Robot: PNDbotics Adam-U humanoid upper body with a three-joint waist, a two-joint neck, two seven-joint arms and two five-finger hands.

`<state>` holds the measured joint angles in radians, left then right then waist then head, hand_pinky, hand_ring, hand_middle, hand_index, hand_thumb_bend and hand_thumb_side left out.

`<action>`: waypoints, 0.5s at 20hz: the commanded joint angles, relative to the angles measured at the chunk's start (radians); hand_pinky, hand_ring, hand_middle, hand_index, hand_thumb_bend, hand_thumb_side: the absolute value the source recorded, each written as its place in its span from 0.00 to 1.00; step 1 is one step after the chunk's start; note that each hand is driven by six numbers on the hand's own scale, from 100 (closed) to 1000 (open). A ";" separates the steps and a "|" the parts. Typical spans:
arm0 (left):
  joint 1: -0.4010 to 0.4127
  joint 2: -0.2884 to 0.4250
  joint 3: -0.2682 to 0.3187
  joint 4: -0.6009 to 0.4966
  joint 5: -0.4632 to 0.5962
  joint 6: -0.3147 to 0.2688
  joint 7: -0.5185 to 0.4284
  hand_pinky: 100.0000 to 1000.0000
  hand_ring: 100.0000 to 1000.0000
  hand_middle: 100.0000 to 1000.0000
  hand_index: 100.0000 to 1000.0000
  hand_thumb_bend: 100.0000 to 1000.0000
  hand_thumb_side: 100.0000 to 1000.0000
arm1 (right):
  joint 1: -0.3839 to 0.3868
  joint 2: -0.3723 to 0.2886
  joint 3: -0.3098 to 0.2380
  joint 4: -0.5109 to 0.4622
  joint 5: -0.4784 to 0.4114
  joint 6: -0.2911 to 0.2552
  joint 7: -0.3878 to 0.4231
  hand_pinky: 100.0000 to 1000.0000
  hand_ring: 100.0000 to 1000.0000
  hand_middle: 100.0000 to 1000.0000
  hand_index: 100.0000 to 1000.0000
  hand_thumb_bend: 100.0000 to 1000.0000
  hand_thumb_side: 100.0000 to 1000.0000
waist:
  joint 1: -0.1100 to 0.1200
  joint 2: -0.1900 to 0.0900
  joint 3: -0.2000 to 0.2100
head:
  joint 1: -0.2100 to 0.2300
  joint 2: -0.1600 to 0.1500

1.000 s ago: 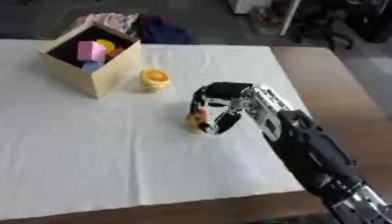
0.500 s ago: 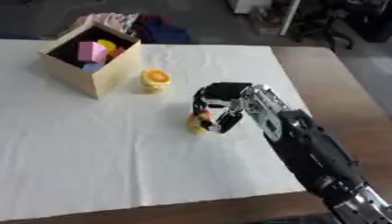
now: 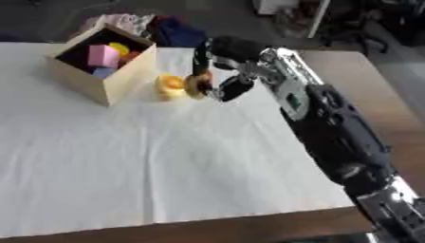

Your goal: Pick up objects on the table and place them in the box.

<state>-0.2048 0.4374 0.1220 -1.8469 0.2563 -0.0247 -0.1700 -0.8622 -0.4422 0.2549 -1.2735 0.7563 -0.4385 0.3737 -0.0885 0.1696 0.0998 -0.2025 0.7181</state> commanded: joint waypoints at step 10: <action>-0.068 -0.026 -0.023 -0.030 0.012 0.007 -0.037 0.72 0.57 0.64 0.83 0.00 0.68 | -0.267 0.125 -0.083 0.219 0.076 0.029 -0.137 0.69 0.56 0.49 0.31 0.00 0.00 | 0.011 0.031 0.068 | -0.079 -0.061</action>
<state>-0.2588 0.4028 0.1002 -1.8518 0.2626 -0.0164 -0.2005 -1.1006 -0.3202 0.1931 -1.0688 0.8169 -0.4144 0.2578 -0.0885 0.2052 0.1709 -0.2698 0.6743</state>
